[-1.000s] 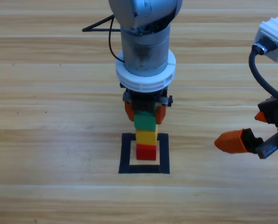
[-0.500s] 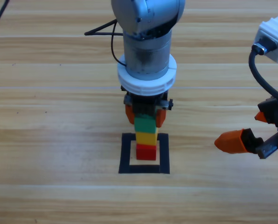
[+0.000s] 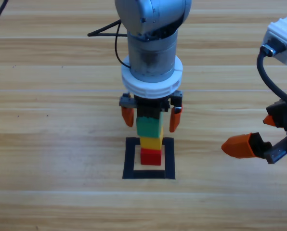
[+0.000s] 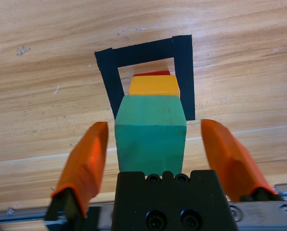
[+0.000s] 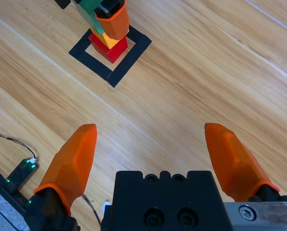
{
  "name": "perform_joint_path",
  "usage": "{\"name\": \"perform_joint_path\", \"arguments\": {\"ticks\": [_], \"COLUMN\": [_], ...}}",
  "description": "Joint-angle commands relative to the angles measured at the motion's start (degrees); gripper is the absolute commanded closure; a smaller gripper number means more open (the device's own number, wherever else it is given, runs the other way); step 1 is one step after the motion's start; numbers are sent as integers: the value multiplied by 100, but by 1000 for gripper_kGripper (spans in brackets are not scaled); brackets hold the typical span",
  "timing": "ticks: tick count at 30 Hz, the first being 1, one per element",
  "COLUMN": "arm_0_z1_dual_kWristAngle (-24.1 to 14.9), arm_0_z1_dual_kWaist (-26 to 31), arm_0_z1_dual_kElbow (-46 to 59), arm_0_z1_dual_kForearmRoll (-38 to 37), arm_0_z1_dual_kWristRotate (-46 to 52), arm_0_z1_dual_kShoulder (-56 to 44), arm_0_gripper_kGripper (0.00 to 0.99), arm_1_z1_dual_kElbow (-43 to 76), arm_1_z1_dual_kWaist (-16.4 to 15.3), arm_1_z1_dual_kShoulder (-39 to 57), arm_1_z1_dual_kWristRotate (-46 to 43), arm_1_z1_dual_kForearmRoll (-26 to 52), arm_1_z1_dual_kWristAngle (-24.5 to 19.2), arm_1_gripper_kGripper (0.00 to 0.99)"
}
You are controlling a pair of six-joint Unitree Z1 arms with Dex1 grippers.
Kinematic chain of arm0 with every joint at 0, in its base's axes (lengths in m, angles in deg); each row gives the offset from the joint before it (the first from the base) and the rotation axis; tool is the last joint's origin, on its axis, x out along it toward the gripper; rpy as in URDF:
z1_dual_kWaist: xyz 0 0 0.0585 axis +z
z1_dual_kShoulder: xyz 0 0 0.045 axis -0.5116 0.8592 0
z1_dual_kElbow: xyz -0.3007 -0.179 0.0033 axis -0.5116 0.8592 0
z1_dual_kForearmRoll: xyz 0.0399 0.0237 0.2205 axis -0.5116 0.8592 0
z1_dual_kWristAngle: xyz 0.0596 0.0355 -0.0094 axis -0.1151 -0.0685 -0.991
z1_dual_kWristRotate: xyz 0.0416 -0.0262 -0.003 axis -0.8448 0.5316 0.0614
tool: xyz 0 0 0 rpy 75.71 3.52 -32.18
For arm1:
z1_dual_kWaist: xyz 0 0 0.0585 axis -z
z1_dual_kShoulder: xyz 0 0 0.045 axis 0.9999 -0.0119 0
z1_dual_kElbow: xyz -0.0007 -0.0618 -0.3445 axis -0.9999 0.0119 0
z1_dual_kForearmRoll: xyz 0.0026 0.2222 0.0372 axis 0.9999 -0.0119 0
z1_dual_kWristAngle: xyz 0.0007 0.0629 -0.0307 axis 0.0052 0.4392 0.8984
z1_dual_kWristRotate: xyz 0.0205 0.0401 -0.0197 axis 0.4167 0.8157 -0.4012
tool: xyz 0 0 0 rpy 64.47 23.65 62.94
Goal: Stack the blocks in the rectangular block: red at the bottom, yellow in the middle, green on top
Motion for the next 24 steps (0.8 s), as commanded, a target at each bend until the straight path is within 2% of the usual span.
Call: {"name": "perform_joint_path", "arguments": {"ticks": [1, 6, 10, 14, 24], "arm_0_z1_dual_kWristAngle": [47, -41, -586, -1359, -2107], "arm_0_z1_dual_kWaist": [-128, -128, -128, -462, -1235], "arm_0_z1_dual_kElbow": [88, -17, -316, -184, 1117], "arm_0_z1_dual_kForearmRoll": [40, 40, 40, 22, -83], "arm_0_z1_dual_kWristRotate": [-6, -41, -68, 90, 952], "arm_0_z1_dual_kShoulder": [123, -18, -642, -1187, -1960], "arm_0_gripper_kGripper": [0, 0, 0, 0, 0], "arm_1_z1_dual_kElbow": [167, 167, 158, 176, 167], "arm_1_z1_dual_kWaist": [139, 139, 139, 139, 139], "arm_1_z1_dual_kShoulder": [80, 159, 194, 168, 27], "arm_1_z1_dual_kWristRotate": [55, 46, 2, -42, -95], "arm_1_z1_dual_kForearmRoll": [91, 74, 74, 65, 39], "arm_1_z1_dual_kWristAngle": [57, 57, 30, 4, 180], "arm_1_gripper_kGripper": [7, 5, 7, 7, 7]}}
